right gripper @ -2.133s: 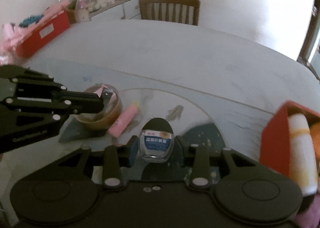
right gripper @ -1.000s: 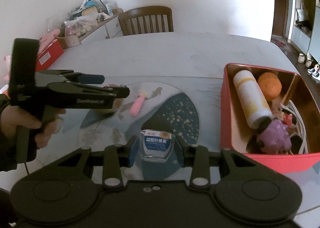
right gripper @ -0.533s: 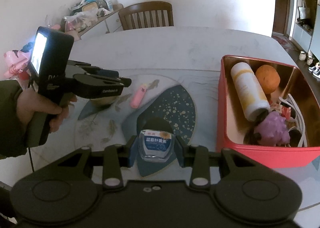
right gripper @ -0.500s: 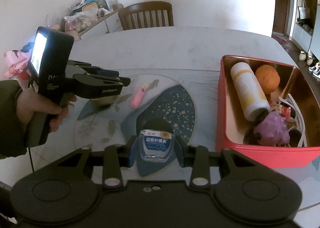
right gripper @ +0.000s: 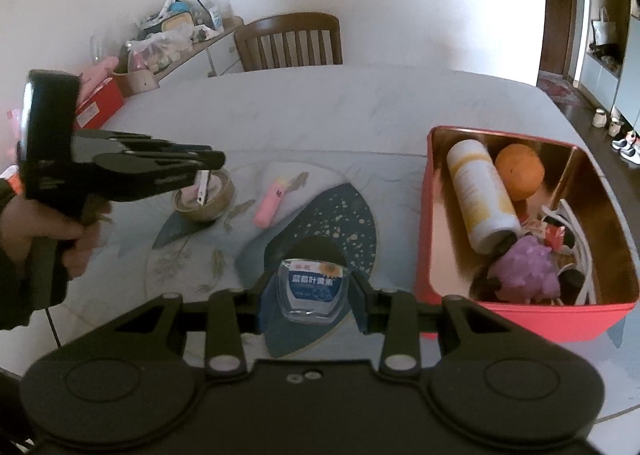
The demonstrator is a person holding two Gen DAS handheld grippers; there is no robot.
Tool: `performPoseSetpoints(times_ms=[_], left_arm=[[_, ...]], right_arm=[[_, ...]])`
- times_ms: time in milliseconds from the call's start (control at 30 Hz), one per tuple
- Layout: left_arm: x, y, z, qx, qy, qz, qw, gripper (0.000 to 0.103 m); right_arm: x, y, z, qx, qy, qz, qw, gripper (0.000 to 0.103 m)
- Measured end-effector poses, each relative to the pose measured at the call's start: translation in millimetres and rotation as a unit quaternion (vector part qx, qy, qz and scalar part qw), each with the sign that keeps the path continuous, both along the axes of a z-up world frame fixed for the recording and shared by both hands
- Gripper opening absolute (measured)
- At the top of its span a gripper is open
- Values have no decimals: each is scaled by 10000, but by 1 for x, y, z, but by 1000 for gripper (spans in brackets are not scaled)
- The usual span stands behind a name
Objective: Organize rigid objects
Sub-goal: 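Carry the silver clip and blue-labelled bottle over the red tin box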
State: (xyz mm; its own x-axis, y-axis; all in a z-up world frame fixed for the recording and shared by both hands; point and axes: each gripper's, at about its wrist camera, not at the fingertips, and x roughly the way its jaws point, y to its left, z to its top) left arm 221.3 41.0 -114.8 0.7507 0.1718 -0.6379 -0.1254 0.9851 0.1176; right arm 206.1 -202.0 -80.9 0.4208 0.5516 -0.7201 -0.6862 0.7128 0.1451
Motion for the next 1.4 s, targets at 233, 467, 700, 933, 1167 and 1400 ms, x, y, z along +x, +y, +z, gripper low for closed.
performPoseSetpoints(times_ms=[233, 467, 700, 933, 1167, 1400], left_arm=[[-22, -13, 33, -348, -354, -6, 9988, 11], [-25, -46, 63, -669, -550, -317, 9957, 11], [-8, -87, 76, -958, -605, -720, 9910, 11], [12, -132, 79, -1146, -528, -1112, 9858, 11], [40, -171, 73, -1239, -357, -1269, 9835, 11], [67, -193, 53, -1111, -29, -1226, 9862, 11]], right_arm=[[-1, -15, 15, 88, -183, -102, 9997, 38], [6, -38, 28, 113, -367, -246, 9990, 38], [25, -71, 35, 24, -555, -420, 9976, 38], [52, -106, 34, -101, -663, -576, 9961, 38], [83, -123, 28, -172, -705, -590, 9956, 38], [107, -121, 13, -319, -703, -438, 9961, 38]])
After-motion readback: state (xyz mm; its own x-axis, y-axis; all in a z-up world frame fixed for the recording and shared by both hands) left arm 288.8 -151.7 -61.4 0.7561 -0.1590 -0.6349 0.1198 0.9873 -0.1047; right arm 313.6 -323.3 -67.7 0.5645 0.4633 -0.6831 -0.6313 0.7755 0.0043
